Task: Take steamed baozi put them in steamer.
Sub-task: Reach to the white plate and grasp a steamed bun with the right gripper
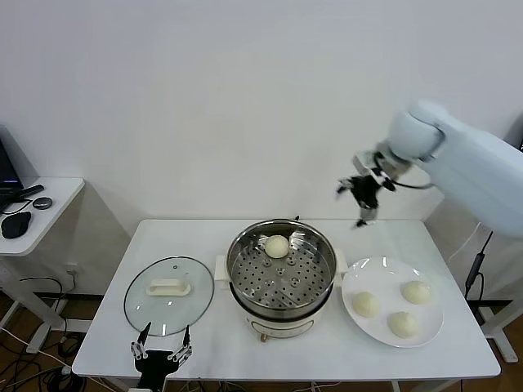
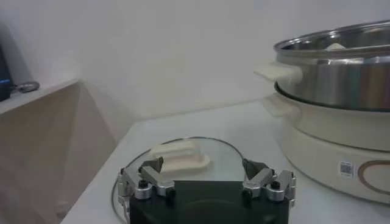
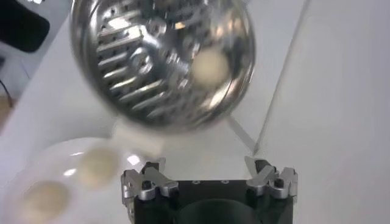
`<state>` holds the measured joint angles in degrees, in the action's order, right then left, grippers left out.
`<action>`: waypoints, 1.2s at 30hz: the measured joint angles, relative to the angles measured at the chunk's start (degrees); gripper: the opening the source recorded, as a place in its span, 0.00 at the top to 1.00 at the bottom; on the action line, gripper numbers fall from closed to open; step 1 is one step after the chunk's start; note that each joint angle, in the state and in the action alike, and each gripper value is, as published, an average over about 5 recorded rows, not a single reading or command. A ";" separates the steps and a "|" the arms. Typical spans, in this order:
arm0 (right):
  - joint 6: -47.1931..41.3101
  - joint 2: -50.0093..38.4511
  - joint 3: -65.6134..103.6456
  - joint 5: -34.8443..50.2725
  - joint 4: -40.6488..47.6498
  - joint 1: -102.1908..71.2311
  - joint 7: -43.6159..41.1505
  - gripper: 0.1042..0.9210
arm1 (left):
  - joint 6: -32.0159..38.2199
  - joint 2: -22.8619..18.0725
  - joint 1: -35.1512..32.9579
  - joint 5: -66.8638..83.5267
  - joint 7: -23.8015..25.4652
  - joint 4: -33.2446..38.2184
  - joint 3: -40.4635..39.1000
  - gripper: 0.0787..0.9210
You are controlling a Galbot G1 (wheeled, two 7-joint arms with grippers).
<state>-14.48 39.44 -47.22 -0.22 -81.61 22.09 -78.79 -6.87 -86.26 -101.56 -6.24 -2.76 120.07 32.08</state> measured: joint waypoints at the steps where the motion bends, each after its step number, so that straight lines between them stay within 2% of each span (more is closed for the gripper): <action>1: -1.06 -1.12 0.62 -0.50 -0.85 -1.16 0.00 0.12 | -0.06 0.05 -0.02 0.14 0.03 0.00 0.09 0.12; 12: -7.16 -6.15 10.73 -8.72 -4.88 -19.28 1.09 0.12 | -0.27 -0.43 -1.26 0.59 0.05 0.63 0.60 0.12; 22: -8.92 -3.63 18.00 -14.14 -3.59 -32.02 1.95 0.12 | -0.38 -1.03 -1.41 0.30 0.12 -0.07 0.54 0.12; 36: -8.93 -0.06 21.53 -18.11 -0.28 -38.99 3.17 0.12 | -0.88 -1.39 -0.61 0.62 0.63 -0.69 0.74 0.12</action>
<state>-23.42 39.38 -25.70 -18.33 -81.88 -16.91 -75.62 -7.75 -87.65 -102.17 -5.62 -2.13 119.39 32.82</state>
